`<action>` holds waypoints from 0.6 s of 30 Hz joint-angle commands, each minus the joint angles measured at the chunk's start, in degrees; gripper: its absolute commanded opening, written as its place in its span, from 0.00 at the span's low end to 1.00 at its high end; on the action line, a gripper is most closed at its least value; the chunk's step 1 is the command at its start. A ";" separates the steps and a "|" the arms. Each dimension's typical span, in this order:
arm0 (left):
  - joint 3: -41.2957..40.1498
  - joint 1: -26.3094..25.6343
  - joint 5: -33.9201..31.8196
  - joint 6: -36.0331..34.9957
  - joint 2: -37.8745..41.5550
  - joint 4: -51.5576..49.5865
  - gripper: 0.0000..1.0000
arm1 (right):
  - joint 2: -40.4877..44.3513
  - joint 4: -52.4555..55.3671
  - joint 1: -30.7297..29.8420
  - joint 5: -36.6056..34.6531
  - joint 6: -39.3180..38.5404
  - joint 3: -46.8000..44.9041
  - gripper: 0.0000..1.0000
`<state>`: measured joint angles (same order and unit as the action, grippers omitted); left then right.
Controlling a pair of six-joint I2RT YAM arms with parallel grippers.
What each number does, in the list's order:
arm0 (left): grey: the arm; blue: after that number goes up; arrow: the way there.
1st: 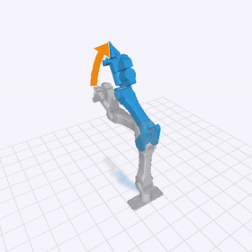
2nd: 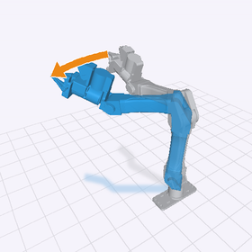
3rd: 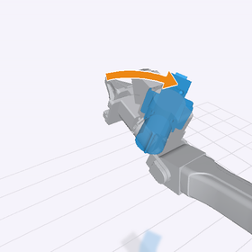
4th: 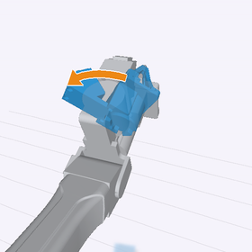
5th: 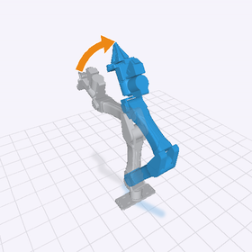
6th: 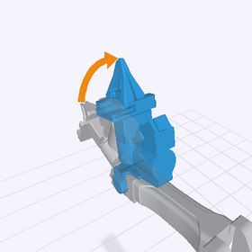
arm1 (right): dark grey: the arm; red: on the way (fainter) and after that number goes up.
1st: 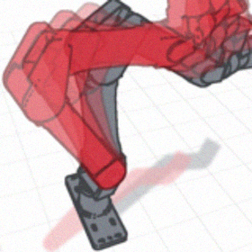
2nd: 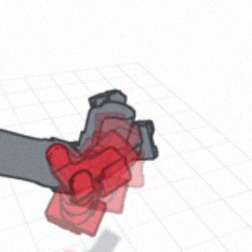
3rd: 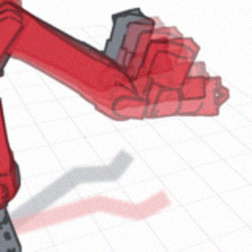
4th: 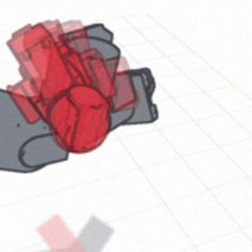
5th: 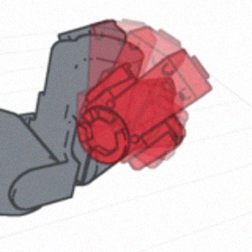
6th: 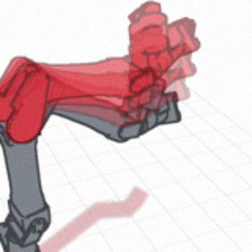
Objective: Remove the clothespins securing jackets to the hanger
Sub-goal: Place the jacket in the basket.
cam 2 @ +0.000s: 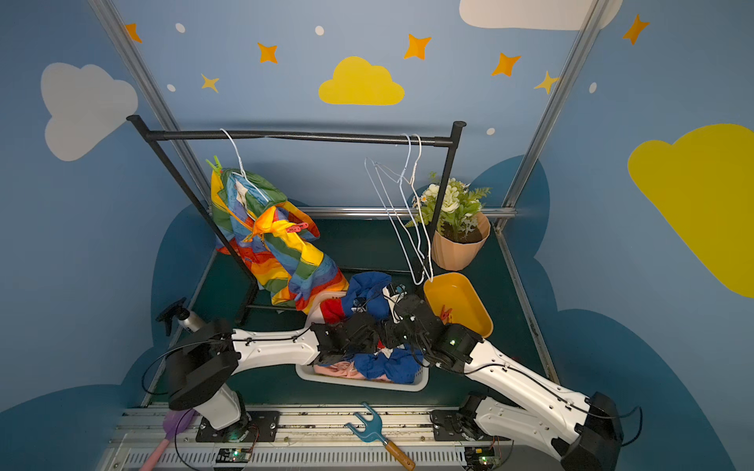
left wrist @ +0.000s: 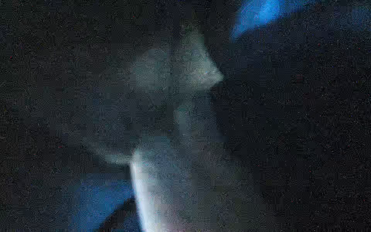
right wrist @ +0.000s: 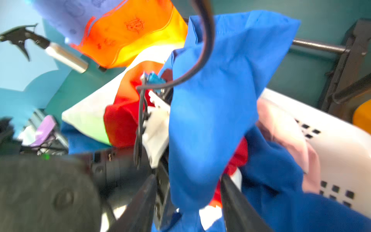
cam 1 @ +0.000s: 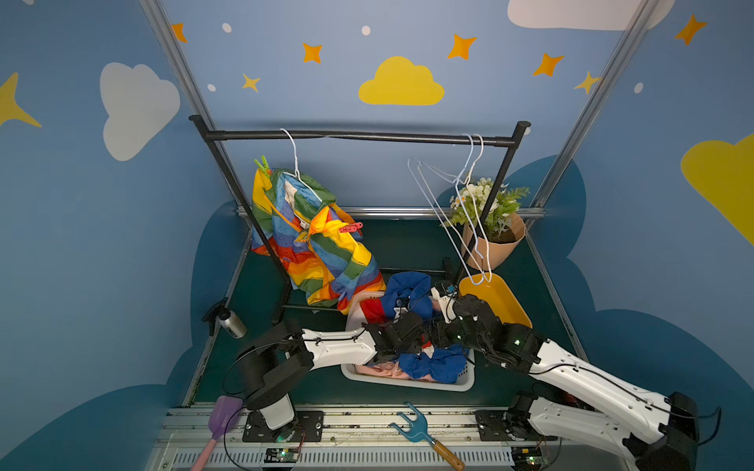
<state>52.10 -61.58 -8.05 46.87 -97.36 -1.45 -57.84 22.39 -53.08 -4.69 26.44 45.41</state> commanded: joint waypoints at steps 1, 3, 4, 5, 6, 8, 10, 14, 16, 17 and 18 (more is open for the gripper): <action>-4.40 -2.32 6.64 -0.76 -3.22 -6.34 0.04 | -2.11 -2.70 0.86 3.30 -0.64 0.25 0.41; -5.64 -2.95 5.56 0.07 -1.32 -6.10 0.07 | -2.62 -2.97 1.14 4.53 0.16 -0.60 0.40; -6.04 -3.01 5.33 0.46 -0.61 -6.19 0.09 | -2.79 -3.11 1.13 4.69 0.22 -0.94 0.41; -6.29 -3.09 5.12 0.63 -0.05 -6.23 0.10 | -2.71 -3.22 1.14 4.69 0.11 -1.22 0.42; -6.26 -3.32 4.73 0.92 0.57 -6.72 0.12 | -2.71 -3.49 1.14 4.39 -0.03 -1.57 0.43; -5.57 -4.01 3.76 1.07 1.49 -8.14 0.16 | -2.90 -4.41 1.22 4.31 0.30 -2.33 0.46; -4.67 -5.19 2.50 1.11 2.42 -10.02 0.24 | -3.76 -6.00 1.31 4.68 0.71 -3.08 0.47; -5.52 -6.18 1.40 2.93 5.64 -10.93 0.40 | -7.82 -8.81 1.23 6.36 1.15 -2.86 0.47; -7.65 -6.34 0.67 4.73 8.57 -10.87 0.48 | -10.93 -10.78 1.24 7.06 2.07 -3.13 0.47; -8.55 -6.57 -0.21 5.36 10.16 -11.21 0.53 | -12.11 -11.45 1.31 7.06 2.54 -3.29 0.46; -9.59 -6.93 -1.31 5.83 12.25 -11.61 0.57 | -13.42 -12.25 1.39 6.98 2.87 -3.49 0.45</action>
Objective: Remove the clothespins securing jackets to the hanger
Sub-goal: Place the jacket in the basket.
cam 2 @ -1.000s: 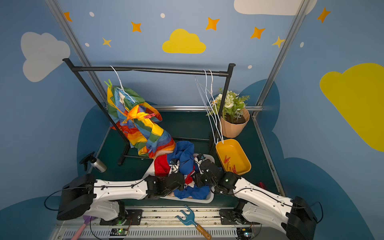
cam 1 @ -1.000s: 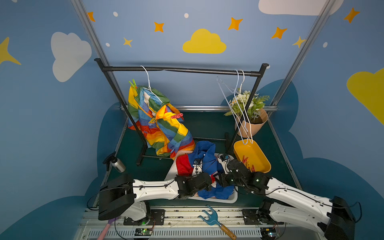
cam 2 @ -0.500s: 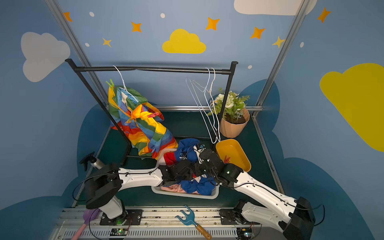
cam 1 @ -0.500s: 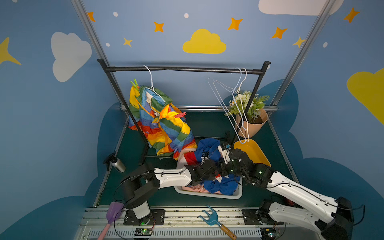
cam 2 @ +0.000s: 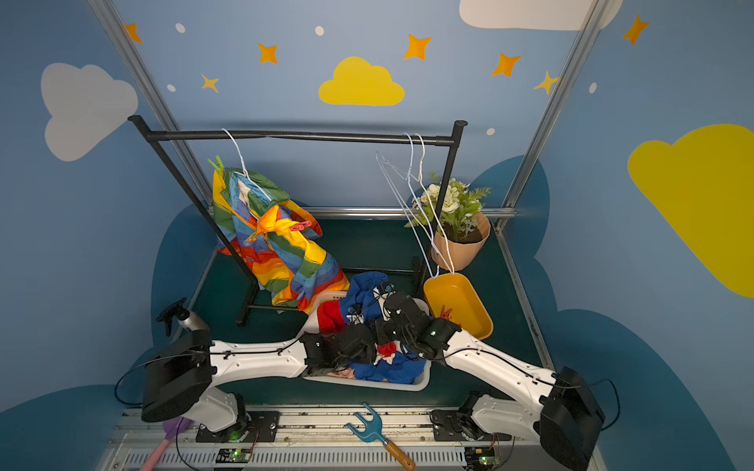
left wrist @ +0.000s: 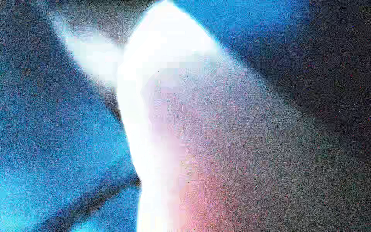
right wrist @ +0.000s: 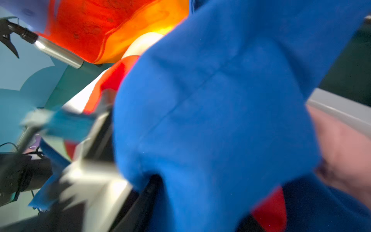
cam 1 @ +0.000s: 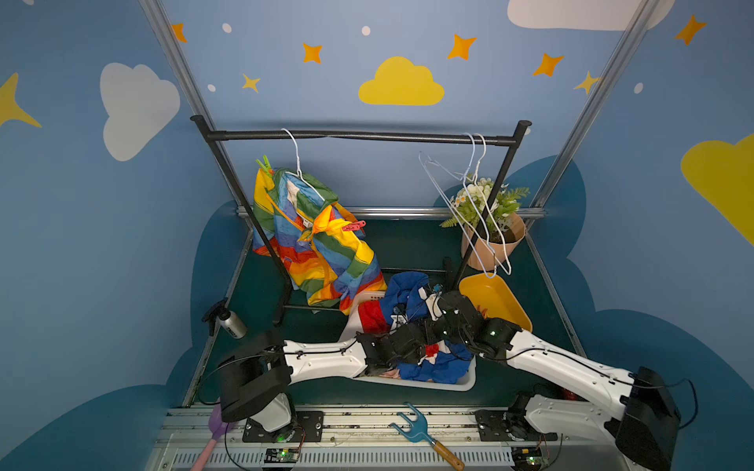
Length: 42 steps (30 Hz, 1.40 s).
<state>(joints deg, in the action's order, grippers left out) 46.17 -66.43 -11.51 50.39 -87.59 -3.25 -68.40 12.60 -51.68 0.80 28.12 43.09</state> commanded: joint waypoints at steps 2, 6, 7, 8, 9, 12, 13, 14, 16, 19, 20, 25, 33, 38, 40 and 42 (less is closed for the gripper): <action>-4.94 -2.96 -0.38 2.84 6.48 -11.21 0.63 | -5.12 -4.43 0.24 2.19 1.84 -1.62 0.42; -3.63 -5.09 -4.69 0.42 13.29 -15.45 0.74 | -10.25 -2.70 0.17 3.56 2.32 -0.93 0.24; -2.57 -5.78 -6.03 0.34 14.49 -17.39 0.76 | -11.14 -2.96 0.16 3.83 2.78 -1.73 0.19; -1.85 -6.34 -7.32 0.13 15.53 -19.06 0.77 | -11.48 -3.44 0.17 3.95 3.14 -2.74 0.15; -0.87 -7.04 -8.93 0.10 16.69 -21.34 0.77 | -11.74 -3.89 0.13 3.80 3.57 -3.79 0.13; 0.70 -8.22 -12.66 0.62 20.17 -27.18 0.78 | -11.95 -4.64 -0.08 3.00 3.96 -6.54 0.13; 0.94 -8.28 -13.79 1.07 21.55 -29.04 0.78 | -12.21 -4.88 -0.33 2.70 3.81 -6.70 0.13; 0.93 -8.27 -14.73 1.29 22.86 -30.41 0.78 | -12.49 -5.08 -0.51 2.63 3.56 -6.64 0.13; 0.46 -8.27 -17.05 1.66 26.74 -32.45 0.78 | -13.33 -5.59 -1.03 2.51 2.99 -6.24 0.13; -0.78 -8.19 -21.89 3.12 31.99 -35.11 0.80 | -14.40 -4.22 -1.16 1.71 2.21 -5.21 0.12; -1.71 -7.91 -23.29 2.70 33.60 -36.02 0.83 | -14.27 -3.84 -1.13 1.30 2.12 -5.32 0.11; -4.13 1.03 -15.35 -3.77 35.48 -30.68 0.82 | -11.99 -3.55 -0.97 -0.42 2.02 -6.61 0.10; -4.29 5.40 -11.66 -3.14 25.92 -26.26 0.77 | -9.38 -5.98 -0.81 -1.32 3.41 -9.24 0.12; -5.89 5.10 -0.54 -2.62 20.41 -16.34 0.65 | -9.32 -6.45 -0.45 -0.97 4.36 -9.25 0.12; -6.07 4.83 1.28 -1.61 17.49 -14.05 0.59 | -8.93 -6.34 -0.22 -1.40 4.70 -9.25 0.11; -5.80 4.31 2.67 -0.47 14.16 -11.62 0.56 | -8.10 -5.65 0.24 -1.91 5.06 -9.34 0.11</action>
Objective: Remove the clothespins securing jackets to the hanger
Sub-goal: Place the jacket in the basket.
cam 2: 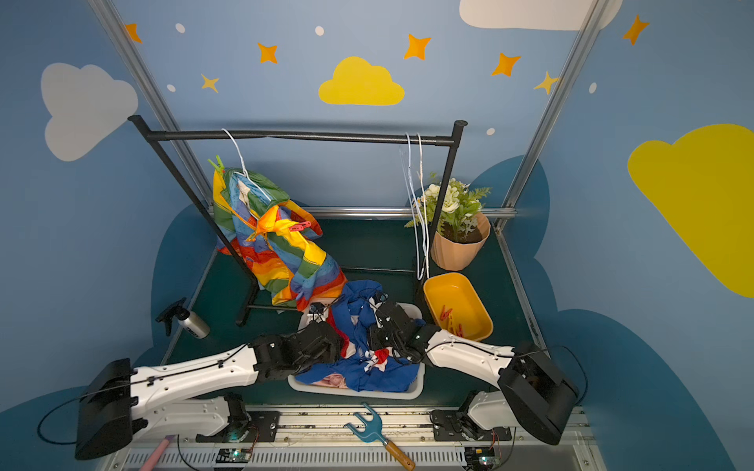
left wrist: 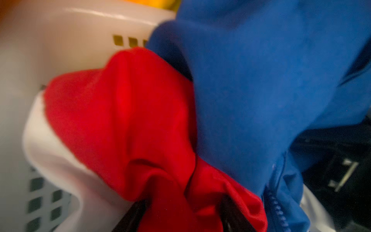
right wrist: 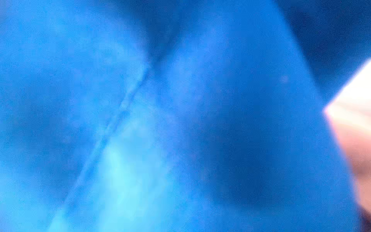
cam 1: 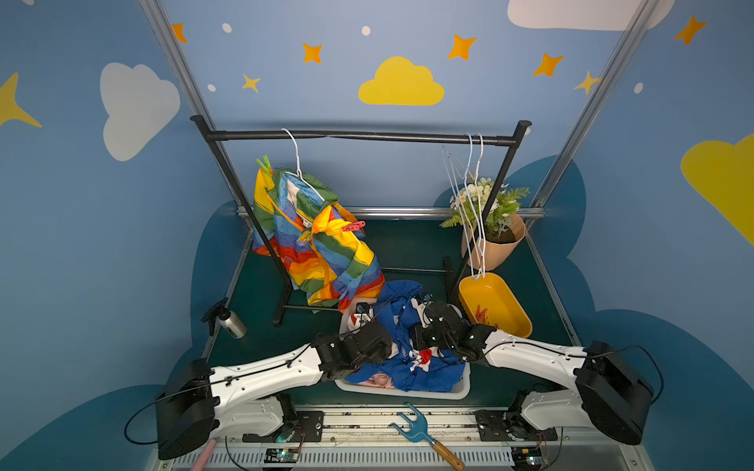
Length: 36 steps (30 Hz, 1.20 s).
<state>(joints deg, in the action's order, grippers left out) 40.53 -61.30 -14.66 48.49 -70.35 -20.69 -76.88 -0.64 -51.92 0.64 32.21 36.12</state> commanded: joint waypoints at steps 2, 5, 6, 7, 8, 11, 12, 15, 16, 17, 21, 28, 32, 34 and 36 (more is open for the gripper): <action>0.90 -1.08 6.48 2.21 -6.51 6.49 0.56 | 1.05 8.39 0.90 -2.11 1.20 -2.46 0.12; 2.09 -0.82 3.63 4.63 -12.07 5.19 0.56 | 0.05 9.60 1.08 -2.66 1.15 -2.04 0.12; 1.80 -0.68 3.28 4.77 -13.86 5.78 0.56 | -1.02 9.33 1.12 -2.11 1.28 -1.80 0.12; 1.55 -0.30 3.21 4.85 -15.54 6.65 0.56 | -2.14 8.97 1.11 -1.38 1.21 -1.72 0.12; 1.35 0.17 3.57 5.06 -17.47 7.74 0.56 | -3.52 8.23 0.96 -0.44 1.33 -1.49 0.11; 0.85 1.25 4.87 5.45 -22.48 10.48 0.56 | -6.79 5.65 -0.23 0.74 2.45 -1.01 0.10; 0.39 1.53 5.26 5.73 -23.52 11.52 0.56 | -7.66 5.15 -0.78 0.67 2.76 -0.64 0.10; -1.73 2.87 6.74 6.42 -24.79 14.19 0.57 | -9.08 5.09 -1.93 -0.53 3.16 0.76 0.11; -1.95 3.18 7.00 6.36 -24.84 13.91 0.58 | -9.15 5.35 -2.02 -0.69 3.10 1.15 0.12; -2.04 3.38 6.90 6.15 -24.69 13.42 0.58 | -8.80 6.16 -2.17 -1.26 2.81 1.64 0.13; -2.83 3.99 5.78 6.65 -23.73 11.45 0.59 | -5.44 8.78 -2.76 -2.54 0.37 2.04 0.32; -3.16 4.19 4.07 6.44 -20.72 7.24 0.62 | 7.99 19.14 -5.58 -5.66 -3.09 5.20 0.75; -1.35 4.19 3.31 5.12 -21.60 5.96 0.62 | 14.70 26.42 -5.56 -5.81 -3.21 5.19 0.77; -0.53 4.24 3.58 4.60 -22.46 5.55 0.62 | 17.27 31.68 -5.64 -6.70 -2.17 5.65 0.77; -0.28 4.26 3.67 4.57 -22.84 5.44 0.62 | 20.47 36.51 -5.65 -8.70 -0.31 5.61 0.76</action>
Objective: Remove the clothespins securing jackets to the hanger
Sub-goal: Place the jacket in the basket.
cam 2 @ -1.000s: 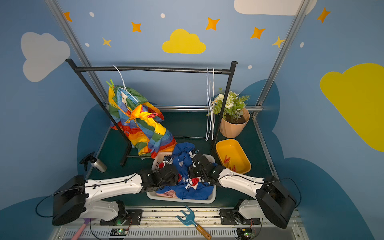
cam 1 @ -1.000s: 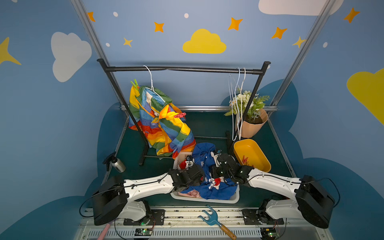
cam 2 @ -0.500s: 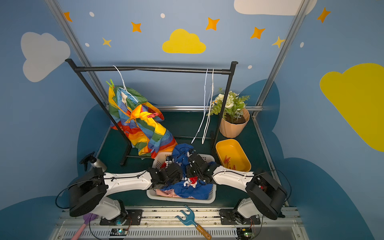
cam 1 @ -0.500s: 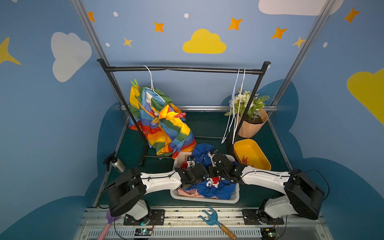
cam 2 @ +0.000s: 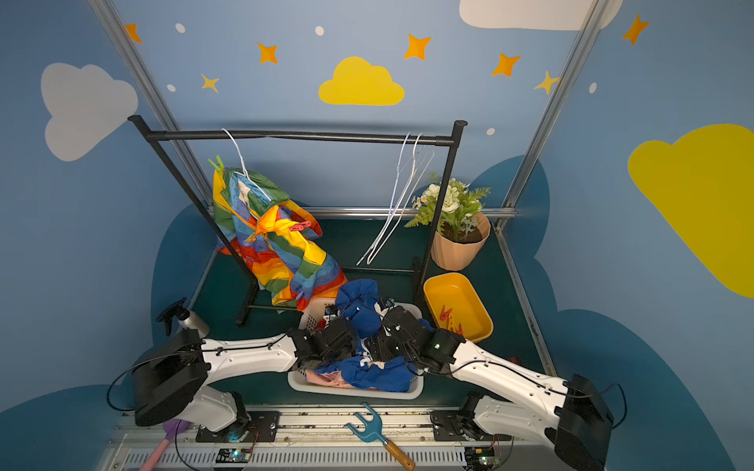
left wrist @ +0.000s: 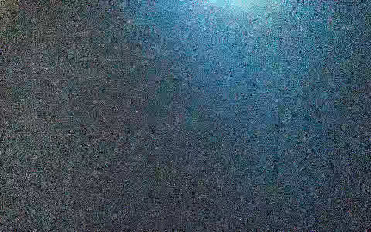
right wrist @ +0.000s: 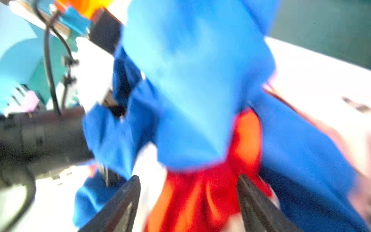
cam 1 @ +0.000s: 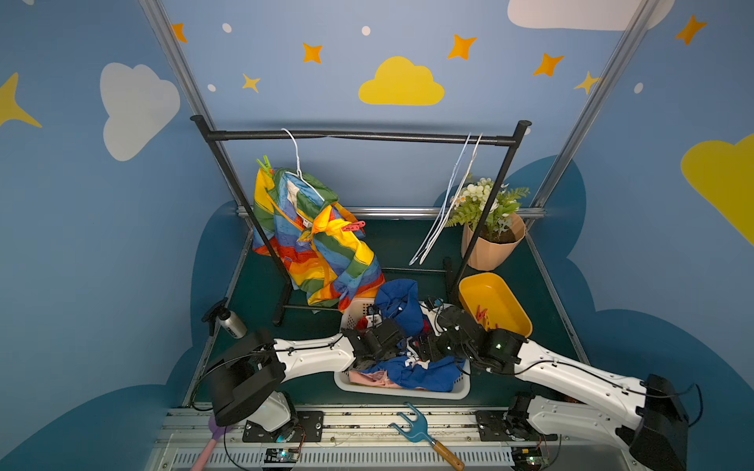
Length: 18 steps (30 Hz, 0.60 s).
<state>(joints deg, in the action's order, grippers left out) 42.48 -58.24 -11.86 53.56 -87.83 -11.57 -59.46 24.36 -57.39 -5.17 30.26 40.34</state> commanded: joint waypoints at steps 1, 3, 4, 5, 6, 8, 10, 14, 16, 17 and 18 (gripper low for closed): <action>-2.31 1.20 0.96 -0.48 -5.21 -3.49 0.62 | 5.16 14.18 -0.19 -4.66 2.51 1.38 0.76; -2.65 1.20 0.96 -0.39 -4.72 -3.35 0.62 | 9.10 18.65 -0.18 -8.44 3.66 1.44 0.74; -2.67 1.19 0.89 -0.47 -4.42 -3.45 0.62 | 11.00 20.75 -0.22 -10.01 3.70 1.62 0.73; -2.66 1.20 0.79 -0.52 -4.15 -3.65 0.62 | 12.31 22.82 -0.21 -11.72 3.76 2.03 0.71; -2.62 1.20 0.70 -0.64 -3.86 -3.80 0.63 | 13.05 24.72 -0.18 -13.22 3.75 2.74 0.71; -2.32 1.12 0.39 -1.06 -3.50 -4.16 0.63 | 13.96 28.06 -0.10 -16.33 3.84 4.31 0.70; -1.68 1.11 0.01 -1.43 -3.48 -4.66 0.63 | 14.43 29.69 -0.01 -18.36 3.92 5.22 0.70; -1.37 0.98 -0.01 -1.65 -3.68 -5.09 0.62 | 16.33 31.63 1.24 -21.32 5.27 5.26 0.73; -1.54 0.85 -0.22 -1.86 -3.26 -5.16 0.62 | 17.78 33.81 3.61 -22.19 5.87 4.50 0.73; -1.67 0.85 -0.51 -1.88 -2.92 -5.28 0.62 | 18.99 33.54 4.89 -22.35 6.18 3.62 0.74; -1.86 0.80 -0.68 -1.88 -2.64 -5.04 0.62 | 20.04 31.64 6.07 -21.15 5.07 2.67 0.74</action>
<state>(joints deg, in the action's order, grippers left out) 43.16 -58.17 -11.92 52.69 -87.50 -12.82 -41.89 53.52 -53.45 -24.03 34.74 44.29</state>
